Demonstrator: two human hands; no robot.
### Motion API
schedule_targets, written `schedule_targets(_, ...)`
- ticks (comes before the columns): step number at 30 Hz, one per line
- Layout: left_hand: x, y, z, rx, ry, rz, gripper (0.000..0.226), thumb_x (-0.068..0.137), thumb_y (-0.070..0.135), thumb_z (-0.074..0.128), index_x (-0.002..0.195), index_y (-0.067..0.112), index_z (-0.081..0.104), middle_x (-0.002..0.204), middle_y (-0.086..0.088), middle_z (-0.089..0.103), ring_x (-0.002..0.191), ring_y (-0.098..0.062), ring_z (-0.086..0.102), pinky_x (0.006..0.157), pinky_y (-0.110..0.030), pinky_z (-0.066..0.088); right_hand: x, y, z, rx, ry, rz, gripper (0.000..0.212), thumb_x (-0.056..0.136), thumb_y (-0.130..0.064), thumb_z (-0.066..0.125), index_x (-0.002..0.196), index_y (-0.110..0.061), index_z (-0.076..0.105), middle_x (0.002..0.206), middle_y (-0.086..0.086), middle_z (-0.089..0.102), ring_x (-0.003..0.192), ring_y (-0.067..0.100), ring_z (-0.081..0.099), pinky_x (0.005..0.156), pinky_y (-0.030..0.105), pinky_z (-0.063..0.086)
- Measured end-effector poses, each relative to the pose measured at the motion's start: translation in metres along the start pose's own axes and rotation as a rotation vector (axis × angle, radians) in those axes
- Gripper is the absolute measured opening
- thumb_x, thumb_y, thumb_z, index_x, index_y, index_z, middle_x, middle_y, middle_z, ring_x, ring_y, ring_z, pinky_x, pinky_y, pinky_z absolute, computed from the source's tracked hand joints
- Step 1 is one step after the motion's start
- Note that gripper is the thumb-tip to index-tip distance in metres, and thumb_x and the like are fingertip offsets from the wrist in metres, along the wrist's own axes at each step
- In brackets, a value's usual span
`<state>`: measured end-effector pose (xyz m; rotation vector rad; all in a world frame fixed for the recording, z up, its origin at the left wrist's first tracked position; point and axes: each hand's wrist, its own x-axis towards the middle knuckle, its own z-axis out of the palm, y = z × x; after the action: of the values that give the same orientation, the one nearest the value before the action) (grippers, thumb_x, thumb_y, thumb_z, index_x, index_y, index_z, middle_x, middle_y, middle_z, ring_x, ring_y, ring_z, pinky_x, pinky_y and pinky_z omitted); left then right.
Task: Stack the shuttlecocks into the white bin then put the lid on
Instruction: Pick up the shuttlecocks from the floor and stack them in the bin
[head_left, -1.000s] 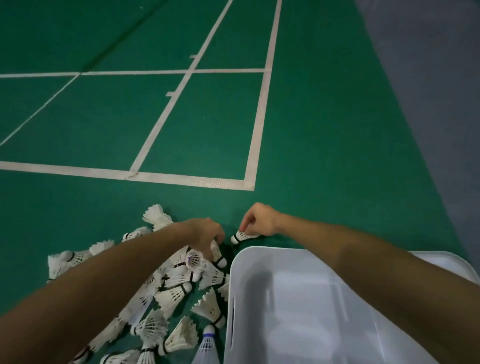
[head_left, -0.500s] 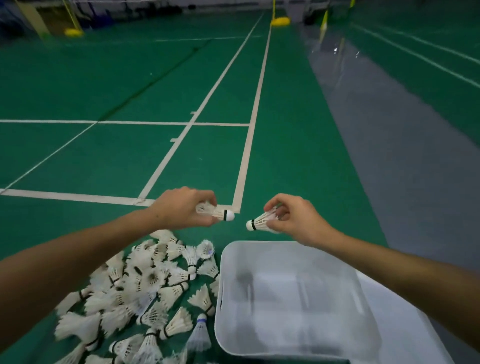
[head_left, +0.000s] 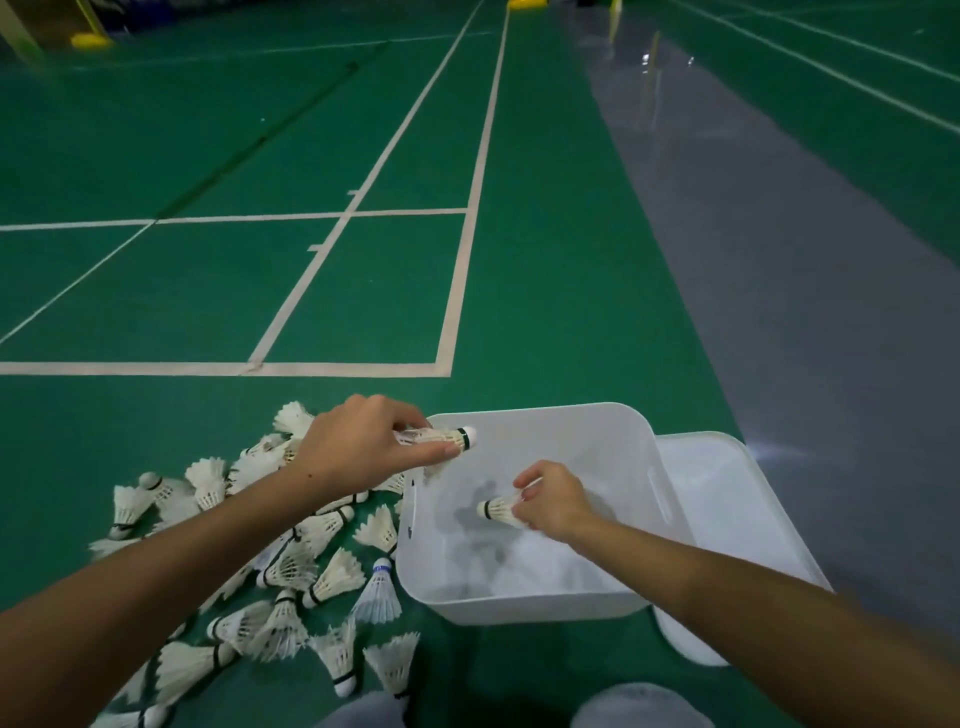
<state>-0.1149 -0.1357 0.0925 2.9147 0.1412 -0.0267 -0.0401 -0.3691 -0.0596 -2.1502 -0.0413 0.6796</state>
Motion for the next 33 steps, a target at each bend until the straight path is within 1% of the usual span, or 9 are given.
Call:
schedule_targets(4,0.006,-0.007,-0.001,-0.023,0.008,-0.028,0.065,0.068,0.094,0.059,0.108,0.045,0.074,0.092,0.021,0.077,0.082,-0.004,0.069,0.069,-0.030,0.059,0.028,-0.010,0.036,0.094,0.006,0.074,0.033,0.077,-0.010,0.087,0.094,-0.022,0.060,0.103,0.005,0.072,0.098,0.024,0.072,0.086,0.042,0.064)
schedule_targets(9,0.006,-0.021,0.007,-0.027,0.021,-0.029,0.051,0.075,0.082,0.069,0.111,0.045,0.071,0.086,0.020,0.074,0.072,0.000,0.065,0.054,-0.026,0.049,0.055,-0.001,0.070,0.156,0.099,0.142,0.024,0.071,-0.018,0.083,0.084,-0.021,0.063,0.093,0.004,0.073,0.090,0.028,0.074,0.083,0.046,0.064)
schedule_targets(16,0.002,-0.031,0.036,-0.013,0.076,0.017,0.062,0.075,0.088,0.060,0.121,0.048,0.070,0.107,0.021,0.075,0.092,-0.004,0.069,0.071,-0.033,0.060,0.062,-0.004,0.074,0.221,0.051,0.200,0.026,0.075,-0.009,0.086,0.094,-0.010,0.069,0.101,0.006,0.072,0.096,0.028,0.072,0.077,0.041,0.066)
schedule_targets(18,0.002,-0.032,0.039,0.020,0.057,0.051,0.067,0.074,0.093,0.052,0.124,0.050,0.067,0.110,0.023,0.073,0.098,-0.003,0.068,0.071,-0.031,0.058,0.054,-0.006,0.061,0.109,-0.010,0.126,0.026,0.078,-0.011,0.086,0.096,-0.014,0.068,0.102,0.003,0.072,0.098,0.022,0.070,0.078,0.028,0.060)
schedule_targets(20,0.002,-0.029,0.037,0.060,0.037,0.076,0.065,0.076,0.090,0.055,0.127,0.051,0.065,0.110,0.024,0.071,0.101,-0.004,0.067,0.069,-0.029,0.053,0.040,-0.010,0.042,0.011,-0.038,0.063,0.018,0.086,-0.008,0.077,0.098,-0.019,0.069,0.104,0.000,0.069,0.099,0.020,0.067,0.078,0.025,0.054)
schedule_targets(23,0.001,-0.013,0.033,0.129,-0.015,0.137,0.061,0.081,0.084,0.058,0.132,0.050,0.062,0.114,0.021,0.068,0.108,-0.008,0.064,0.072,-0.031,0.051,0.009,-0.022,0.007,0.197,-0.070,-0.078,0.022,0.096,0.001,0.062,0.100,-0.019,0.072,0.107,0.003,0.075,0.097,0.024,0.071,0.082,0.038,0.063)
schedule_targets(26,0.000,0.009,0.032,0.173,-0.071,0.216,0.060,0.084,0.080,0.060,0.134,0.048,0.060,0.116,0.019,0.066,0.112,-0.011,0.063,0.078,-0.035,0.055,-0.032,-0.046,-0.025,0.336,-0.239,-0.266,0.021,0.101,-0.012,0.063,0.120,-0.021,0.068,0.114,0.002,0.078,0.101,0.014,0.073,0.079,0.029,0.060)
schedule_targets(29,-0.008,0.036,0.032,0.230,-0.083,0.308,0.063,0.083,0.077,0.063,0.133,0.039,0.056,0.123,0.016,0.067,0.114,-0.013,0.063,0.077,-0.036,0.055,-0.053,-0.049,-0.037,0.204,-0.317,-0.380,0.038,0.100,-0.018,0.069,0.137,-0.019,0.058,0.115,0.007,0.076,0.091,0.007,0.072,0.076,0.020,0.057)
schedule_targets(33,-0.020,0.044,0.034,0.244,-0.107,0.270,0.080,0.075,0.084,0.066,0.135,0.035,0.046,0.131,0.016,0.063,0.117,-0.012,0.061,0.081,-0.036,0.054,-0.056,-0.037,-0.053,0.078,-0.331,-0.437,0.058,0.098,-0.023,0.073,0.151,-0.026,0.051,0.120,0.007,0.068,0.089,0.009,0.071,0.078,0.022,0.058)
